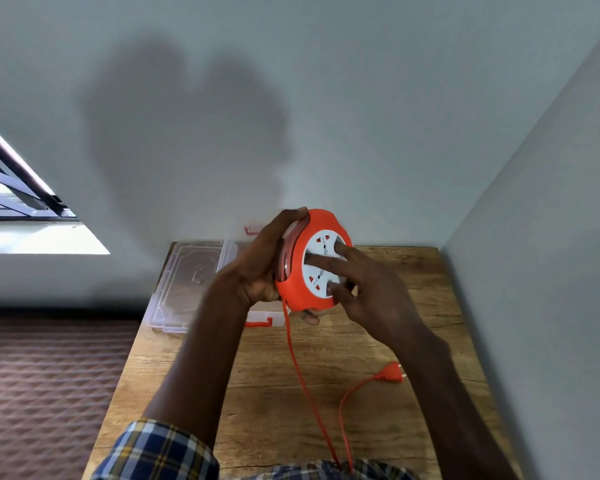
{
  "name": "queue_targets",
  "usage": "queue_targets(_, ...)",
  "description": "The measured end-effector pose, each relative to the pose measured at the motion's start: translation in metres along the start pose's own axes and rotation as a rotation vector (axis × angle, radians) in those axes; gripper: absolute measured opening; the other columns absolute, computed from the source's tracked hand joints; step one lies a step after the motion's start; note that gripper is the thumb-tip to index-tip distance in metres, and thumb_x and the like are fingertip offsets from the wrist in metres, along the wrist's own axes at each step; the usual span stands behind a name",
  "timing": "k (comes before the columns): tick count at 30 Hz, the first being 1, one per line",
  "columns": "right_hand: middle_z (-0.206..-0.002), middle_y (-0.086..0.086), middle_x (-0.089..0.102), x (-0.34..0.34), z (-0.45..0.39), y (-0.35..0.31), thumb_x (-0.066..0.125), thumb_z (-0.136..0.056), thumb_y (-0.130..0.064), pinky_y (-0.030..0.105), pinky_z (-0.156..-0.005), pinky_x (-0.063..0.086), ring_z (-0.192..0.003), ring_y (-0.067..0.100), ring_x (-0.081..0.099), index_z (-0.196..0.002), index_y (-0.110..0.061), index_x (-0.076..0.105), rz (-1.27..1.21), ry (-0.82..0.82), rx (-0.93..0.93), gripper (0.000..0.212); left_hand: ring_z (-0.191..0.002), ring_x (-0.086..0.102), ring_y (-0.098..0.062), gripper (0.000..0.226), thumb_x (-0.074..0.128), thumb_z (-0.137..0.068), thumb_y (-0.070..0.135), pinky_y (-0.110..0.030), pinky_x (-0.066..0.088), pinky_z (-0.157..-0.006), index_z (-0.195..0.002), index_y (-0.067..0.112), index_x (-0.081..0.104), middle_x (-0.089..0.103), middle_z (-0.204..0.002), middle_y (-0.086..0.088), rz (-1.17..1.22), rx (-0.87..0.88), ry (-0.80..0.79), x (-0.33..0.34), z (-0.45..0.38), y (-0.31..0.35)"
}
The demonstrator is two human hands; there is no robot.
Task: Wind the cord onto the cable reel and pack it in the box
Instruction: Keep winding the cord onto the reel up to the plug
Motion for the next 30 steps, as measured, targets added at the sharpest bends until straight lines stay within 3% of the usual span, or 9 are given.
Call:
queue_targets(5, -0.135, -0.007, 0.067, -0.006, 0.005, 0.006, 0.084, -0.082, -0.03, 0.036, -0.088, 0.06, -0.113, 0.018, 0.071, -0.131, -0.043, 0.066, -0.049, 0.243, 0.172, 0.054, -0.103, 0.078, -0.036, 0.062, 0.06, -0.091, 0.07, -0.051, 0.064, -0.083, -0.121, 0.019, 0.081, 0.077, -0.122, -0.018, -0.024, 0.023, 0.058, 0.0, -0.002, 0.0)
queue_targets(7, -0.129, -0.009, 0.071, -0.001, 0.008, 0.017, 0.085, -0.076, -0.05, 0.034, -0.084, 0.062, -0.106, 0.01, 0.072, -0.133, -0.041, 0.065, -0.203, 0.306, 0.322, 0.061, -0.108, 0.075, -0.039, 0.065, 0.059, -0.094, 0.069, -0.058, 0.06, -0.091, -0.128, 0.017, 0.078, 0.074, -0.129, -0.021, -0.028, 0.043, 0.053, 0.001, -0.004, 0.003)
queue_targets(10, -0.128, -0.009, 0.072, 0.006, 0.009, 0.035, 0.08, -0.064, -0.069, 0.036, -0.087, 0.062, -0.107, 0.006, 0.07, -0.128, -0.036, 0.069, -0.555, 0.392, 0.561, 0.073, -0.116, 0.07, -0.044, 0.07, 0.059, -0.092, 0.071, -0.077, 0.041, -0.11, -0.133, 0.016, 0.075, 0.07, -0.137, -0.023, -0.027, 0.007, 0.037, 0.007, -0.006, 0.0)
queue_targets(14, -0.123, -0.011, 0.073, -0.005, 0.008, 0.023, 0.062, -0.077, -0.081, 0.029, -0.082, 0.059, -0.101, 0.007, 0.072, -0.133, -0.037, 0.066, -0.194, 0.36, 0.473, 0.071, -0.115, 0.072, -0.042, 0.069, 0.056, -0.094, 0.072, -0.076, 0.04, -0.111, -0.13, 0.017, 0.076, 0.072, -0.134, -0.021, -0.021, 0.0, 0.045, 0.005, -0.006, -0.003)
queue_targets(16, -0.114, -0.011, 0.077, -0.017, 0.008, 0.012, 0.061, -0.089, -0.07, 0.018, -0.072, 0.053, -0.091, 0.007, 0.074, -0.134, -0.039, 0.065, -0.052, 0.388, 0.33, 0.055, -0.115, 0.071, -0.042, 0.07, 0.056, -0.095, 0.071, -0.07, 0.05, -0.106, -0.134, 0.015, 0.074, 0.071, -0.134, -0.021, 0.004, 0.006, 0.049, 0.004, -0.004, 0.0)
queue_targets(18, -0.125, -0.009, 0.071, -0.019, 0.003, 0.006, 0.068, -0.095, -0.045, 0.015, -0.068, 0.052, -0.092, 0.009, 0.072, -0.132, -0.039, 0.066, -0.047, 0.319, 0.163, 0.037, -0.118, 0.067, -0.045, 0.075, 0.055, -0.095, 0.072, -0.064, 0.058, -0.094, -0.141, 0.015, 0.068, 0.069, -0.137, -0.022, 0.027, -0.012, 0.023, 0.006, -0.001, 0.002)
queue_targets(21, -0.147, -0.008, 0.056, -0.012, -0.003, 0.005, 0.074, -0.093, -0.019, 0.022, -0.075, 0.057, -0.106, 0.015, 0.068, -0.135, -0.039, 0.065, -0.108, 0.136, -0.001, 0.047, -0.119, 0.066, -0.044, 0.076, 0.054, -0.096, 0.07, -0.058, 0.058, -0.095, -0.146, 0.013, 0.064, 0.066, -0.139, -0.022, 0.069, -0.003, -0.026, 0.008, 0.002, 0.003)
queue_targets(27, -0.159, -0.002, 0.044, 0.0, -0.002, -0.004, 0.066, -0.098, -0.013, 0.041, -0.091, 0.06, -0.135, 0.025, 0.056, -0.14, -0.043, 0.059, -0.055, 0.021, -0.073, 0.052, -0.125, 0.062, -0.045, 0.077, 0.057, -0.095, 0.07, -0.063, 0.051, -0.104, -0.146, 0.013, 0.063, 0.064, -0.141, -0.023, 0.066, 0.006, -0.021, 0.002, 0.0, 0.003)
queue_targets(30, -0.152, 0.0, 0.054, -0.006, -0.001, -0.009, 0.074, -0.091, -0.01, 0.041, -0.086, 0.062, -0.123, 0.029, 0.065, -0.133, -0.04, 0.066, 0.028, 0.14, -0.036, 0.052, -0.125, 0.062, -0.044, 0.075, 0.06, -0.094, 0.069, -0.061, 0.048, -0.109, -0.144, 0.014, 0.065, 0.065, -0.142, -0.022, 0.053, 0.015, 0.015, -0.001, -0.003, 0.004)
Point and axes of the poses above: each hand's wrist, its own z-axis away from the middle knuckle, its own x-axis out of the palm, y = z × x, the point moved 9 cm from there along -z, towards the middle knuckle
